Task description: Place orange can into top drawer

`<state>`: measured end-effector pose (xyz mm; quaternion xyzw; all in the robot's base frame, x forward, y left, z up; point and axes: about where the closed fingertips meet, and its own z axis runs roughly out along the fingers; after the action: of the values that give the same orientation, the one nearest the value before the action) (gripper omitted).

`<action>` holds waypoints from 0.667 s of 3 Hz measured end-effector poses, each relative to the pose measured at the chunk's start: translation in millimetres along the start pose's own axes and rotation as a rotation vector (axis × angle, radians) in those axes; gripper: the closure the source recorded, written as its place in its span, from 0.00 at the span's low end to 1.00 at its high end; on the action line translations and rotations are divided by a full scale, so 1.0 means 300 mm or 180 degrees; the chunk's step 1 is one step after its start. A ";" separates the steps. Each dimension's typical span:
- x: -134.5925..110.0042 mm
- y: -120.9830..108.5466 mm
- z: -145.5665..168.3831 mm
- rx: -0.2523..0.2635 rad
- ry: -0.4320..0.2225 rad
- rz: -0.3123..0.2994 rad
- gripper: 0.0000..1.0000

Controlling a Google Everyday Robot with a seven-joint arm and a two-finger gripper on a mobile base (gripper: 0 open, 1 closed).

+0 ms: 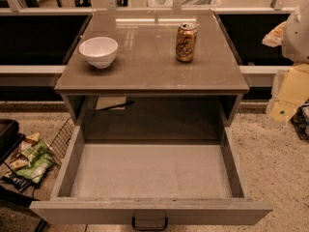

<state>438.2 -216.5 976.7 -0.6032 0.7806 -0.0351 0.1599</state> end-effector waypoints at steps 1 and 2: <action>0.000 0.000 0.000 0.0000 0.0000 0.0000 0.00; -0.003 -0.037 0.017 0.0063 -0.0175 0.0028 0.00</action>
Offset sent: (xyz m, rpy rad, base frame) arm 0.0317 -0.0054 -0.0100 0.1281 -0.0632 0.0038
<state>450.4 -218.0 974.8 -0.5989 0.7781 -0.0255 0.1875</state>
